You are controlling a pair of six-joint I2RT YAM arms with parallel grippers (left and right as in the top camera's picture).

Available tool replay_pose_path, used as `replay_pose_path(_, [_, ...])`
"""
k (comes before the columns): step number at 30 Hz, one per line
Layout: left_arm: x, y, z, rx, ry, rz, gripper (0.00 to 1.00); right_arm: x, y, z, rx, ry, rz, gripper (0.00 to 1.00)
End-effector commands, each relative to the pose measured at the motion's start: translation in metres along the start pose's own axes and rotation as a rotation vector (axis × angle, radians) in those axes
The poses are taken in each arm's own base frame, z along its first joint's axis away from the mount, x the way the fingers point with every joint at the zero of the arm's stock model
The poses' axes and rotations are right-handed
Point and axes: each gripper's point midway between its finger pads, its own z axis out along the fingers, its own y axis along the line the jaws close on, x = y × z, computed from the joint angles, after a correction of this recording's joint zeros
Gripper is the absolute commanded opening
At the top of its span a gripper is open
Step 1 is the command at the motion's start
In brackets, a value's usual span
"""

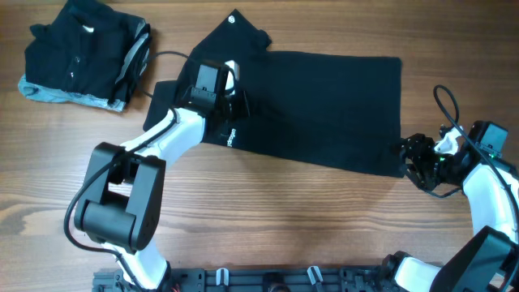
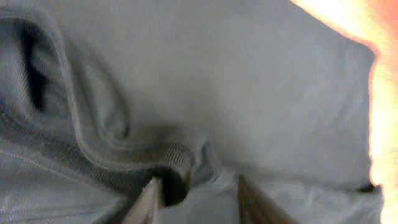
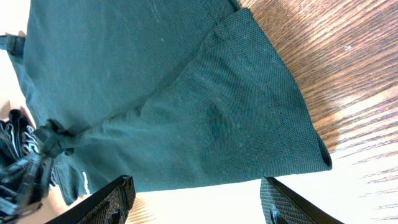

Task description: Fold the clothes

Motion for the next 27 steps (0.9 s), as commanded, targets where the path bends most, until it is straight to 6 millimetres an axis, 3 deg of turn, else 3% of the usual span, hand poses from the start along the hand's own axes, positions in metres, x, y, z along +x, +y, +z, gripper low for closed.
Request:
replay_pose_path(1, [0.006, 0.013, -0.027, -0.05, 0.048, -0.025, 0.04, -0.004, 0.003, -0.001, -0.002, -0.009, -0.006, 0.7])
replay_pose_path(3, [0.015, 0.026, -0.031, -0.112, 0.079, -0.047, 0.04, -0.005, 0.003, -0.001, -0.003, -0.013, -0.009, 0.7])
replay_pose_path(6, [0.025, 0.063, -0.026, -0.28, 0.09, -0.062, 0.04, -0.004, 0.003, -0.001, -0.002, -0.01, -0.007, 0.7])
replay_pose_path(10, [0.005, 0.068, 0.005, -0.246, 0.002, -0.04, 0.04, -0.004, 0.003, -0.001, -0.002, -0.01, -0.007, 0.7])
replay_pose_path(12, [-0.007, 0.052, 0.024, -0.135, -0.044, -0.018, 0.04, -0.004, 0.003, -0.001, -0.002, -0.01, -0.006, 0.7])
replay_pose_path(13, [-0.019, 0.029, 0.03, -0.027, -0.089, -0.001, 0.04, -0.004, 0.003, -0.001, -0.003, -0.01, -0.003, 0.7])
replay_pose_path(16, [-0.048, -0.03, 0.019, 0.231, -0.167, 0.064, 0.04, -0.004, 0.003, -0.001, -0.003, -0.01, 0.021, 0.7])
replay_pose_path(19, [-0.061, -0.054, 0.007, 0.317, -0.185, 0.073, 0.08, -0.004, 0.003, -0.001, -0.002, -0.01, 0.018, 0.7])
replay_pose_path(22, [-0.045, -0.021, -0.008, 0.201, -0.085, 0.067, 0.1, -0.003, 0.003, -0.001, -0.001, -0.007, -0.051, 0.7])
replay_pose_path(24, [-0.04, 0.022, -0.024, 0.011, -0.058, 0.018, 0.1, -0.002, 0.001, -0.001, 0.005, -0.005, -0.081, 0.7])
replay_pose_path(27, [-0.025, 0.043, -0.011, -0.086, -0.018, 0.042, 0.07, -0.003, 0.0, -0.001, 0.015, -0.009, -0.079, 0.7])
